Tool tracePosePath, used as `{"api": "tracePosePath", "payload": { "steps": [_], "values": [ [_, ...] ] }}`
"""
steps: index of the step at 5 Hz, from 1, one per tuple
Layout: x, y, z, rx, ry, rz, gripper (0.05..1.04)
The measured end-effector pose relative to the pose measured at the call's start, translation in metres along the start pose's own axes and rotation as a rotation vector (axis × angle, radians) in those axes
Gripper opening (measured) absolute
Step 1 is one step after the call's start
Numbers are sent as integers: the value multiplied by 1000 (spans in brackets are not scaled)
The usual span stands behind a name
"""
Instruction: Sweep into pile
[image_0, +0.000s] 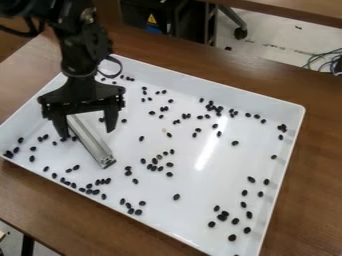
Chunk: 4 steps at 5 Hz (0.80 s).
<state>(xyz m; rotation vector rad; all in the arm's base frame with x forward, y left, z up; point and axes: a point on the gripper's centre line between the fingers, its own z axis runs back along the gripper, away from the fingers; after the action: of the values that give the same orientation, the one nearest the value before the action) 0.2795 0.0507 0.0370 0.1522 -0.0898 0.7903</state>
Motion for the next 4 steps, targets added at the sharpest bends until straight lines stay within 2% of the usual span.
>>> {"api": "tracePosePath", "payload": {
  "steps": [2,3,4],
  "values": [
    [11,-7,-22,-27,33,131,999],
    [12,-5,-25,-16,38,171,961],
    [12,0,-26,15,29,192,655]
  ]
}}
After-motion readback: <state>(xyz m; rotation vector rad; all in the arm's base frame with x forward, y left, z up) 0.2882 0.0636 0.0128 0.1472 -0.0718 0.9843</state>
